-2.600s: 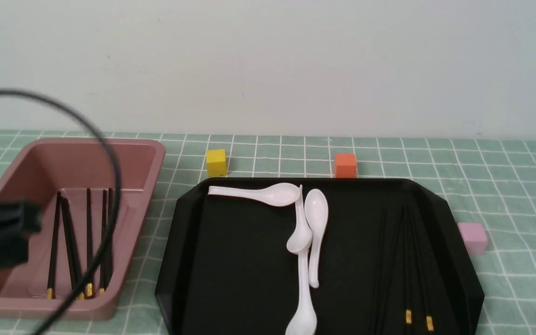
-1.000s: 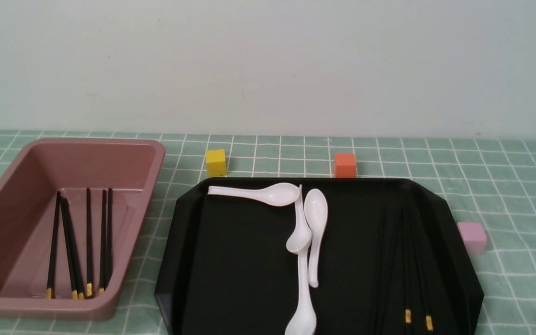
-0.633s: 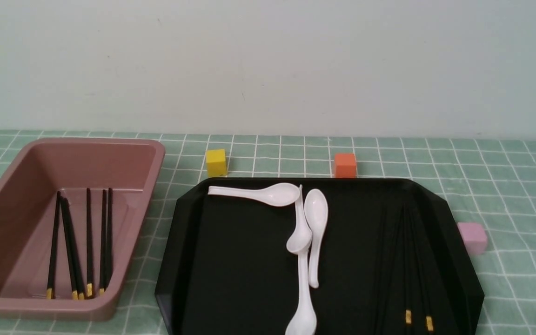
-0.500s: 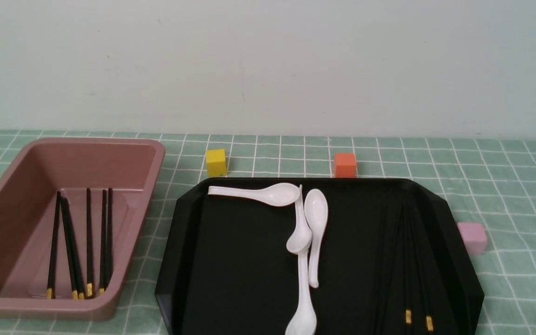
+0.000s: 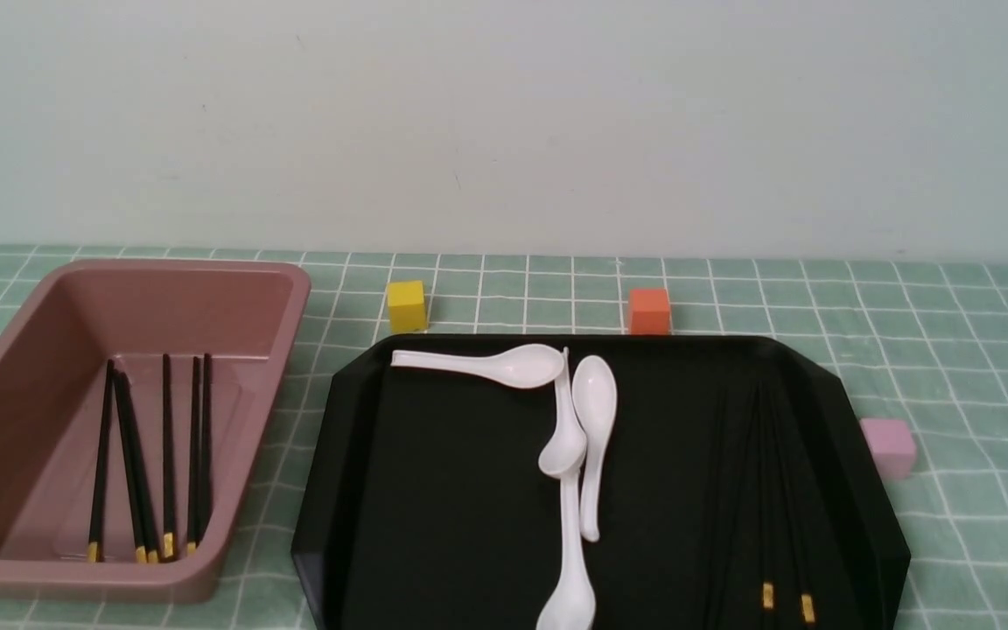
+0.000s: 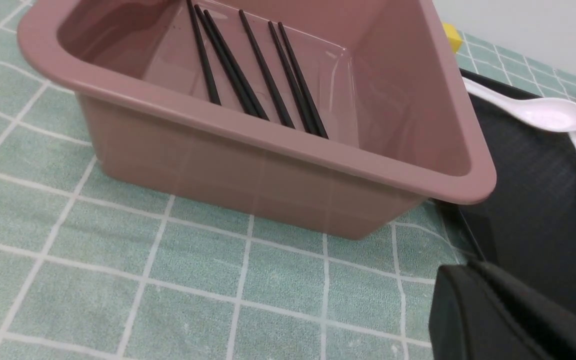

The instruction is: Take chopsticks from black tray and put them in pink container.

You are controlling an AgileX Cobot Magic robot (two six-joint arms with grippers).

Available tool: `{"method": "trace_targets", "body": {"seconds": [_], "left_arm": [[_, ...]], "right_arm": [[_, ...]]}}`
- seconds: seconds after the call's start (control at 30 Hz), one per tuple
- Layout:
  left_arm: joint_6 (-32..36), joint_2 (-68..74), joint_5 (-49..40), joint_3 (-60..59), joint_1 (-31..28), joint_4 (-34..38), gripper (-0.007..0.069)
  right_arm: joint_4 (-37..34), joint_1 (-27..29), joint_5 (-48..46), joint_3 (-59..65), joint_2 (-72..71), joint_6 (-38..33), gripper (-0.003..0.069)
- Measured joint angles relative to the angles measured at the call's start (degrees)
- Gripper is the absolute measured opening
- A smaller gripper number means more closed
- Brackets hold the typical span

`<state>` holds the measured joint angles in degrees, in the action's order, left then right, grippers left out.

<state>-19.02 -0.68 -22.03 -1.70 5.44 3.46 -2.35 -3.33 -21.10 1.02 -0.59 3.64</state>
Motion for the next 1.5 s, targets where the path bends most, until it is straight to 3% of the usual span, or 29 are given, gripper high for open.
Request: {"method": "trace_targets", "body": {"seconds": [1.5], "left_arm": [[0.0,0.0,0.0,0.0,0.0,0.0,0.0038]], "right_arm": [[0.0,0.0,0.0,0.0,0.0,0.0,0.024]]}}
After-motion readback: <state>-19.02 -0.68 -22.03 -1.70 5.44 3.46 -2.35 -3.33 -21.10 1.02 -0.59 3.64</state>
